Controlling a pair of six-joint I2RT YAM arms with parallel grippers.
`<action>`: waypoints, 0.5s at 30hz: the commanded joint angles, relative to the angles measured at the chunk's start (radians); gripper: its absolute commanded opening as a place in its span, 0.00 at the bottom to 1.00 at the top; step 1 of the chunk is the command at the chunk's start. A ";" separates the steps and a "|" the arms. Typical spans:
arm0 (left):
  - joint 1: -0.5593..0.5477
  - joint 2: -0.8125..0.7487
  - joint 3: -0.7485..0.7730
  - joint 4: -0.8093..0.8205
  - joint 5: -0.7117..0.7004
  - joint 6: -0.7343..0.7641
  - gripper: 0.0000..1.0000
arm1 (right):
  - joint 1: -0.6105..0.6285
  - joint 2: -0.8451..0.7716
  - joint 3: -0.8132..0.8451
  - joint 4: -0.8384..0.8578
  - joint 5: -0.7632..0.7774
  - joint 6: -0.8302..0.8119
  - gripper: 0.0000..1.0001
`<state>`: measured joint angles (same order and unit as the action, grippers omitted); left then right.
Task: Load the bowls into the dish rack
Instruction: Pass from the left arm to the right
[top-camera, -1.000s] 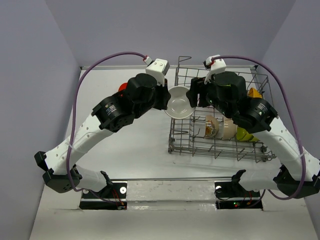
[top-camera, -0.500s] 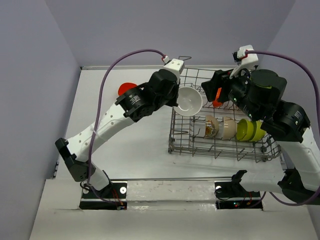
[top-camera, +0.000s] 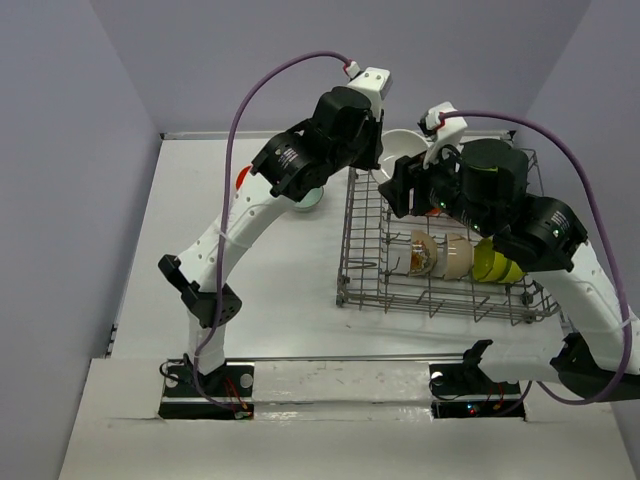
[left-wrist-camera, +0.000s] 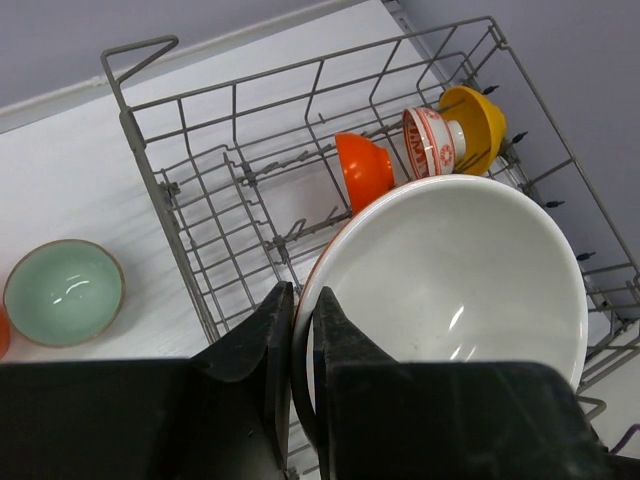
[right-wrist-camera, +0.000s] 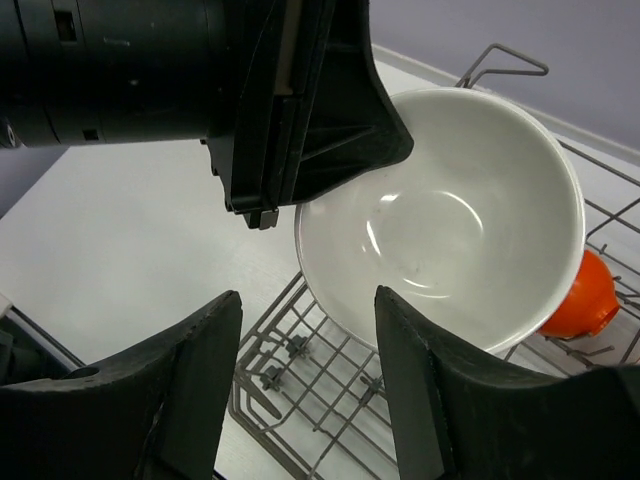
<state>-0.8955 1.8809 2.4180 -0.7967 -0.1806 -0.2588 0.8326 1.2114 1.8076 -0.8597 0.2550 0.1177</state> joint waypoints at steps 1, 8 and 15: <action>0.023 -0.020 0.027 0.005 0.089 0.007 0.00 | 0.000 -0.001 -0.036 0.045 -0.060 -0.055 0.61; 0.026 -0.042 -0.008 0.025 0.102 0.003 0.00 | 0.000 0.013 -0.099 0.079 0.058 -0.104 0.59; 0.026 -0.046 -0.007 0.017 0.125 0.009 0.00 | 0.030 0.054 -0.120 0.087 0.206 -0.164 0.57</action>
<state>-0.8722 1.8835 2.4039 -0.8215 -0.0925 -0.2581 0.8429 1.2572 1.6989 -0.8284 0.3565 0.0051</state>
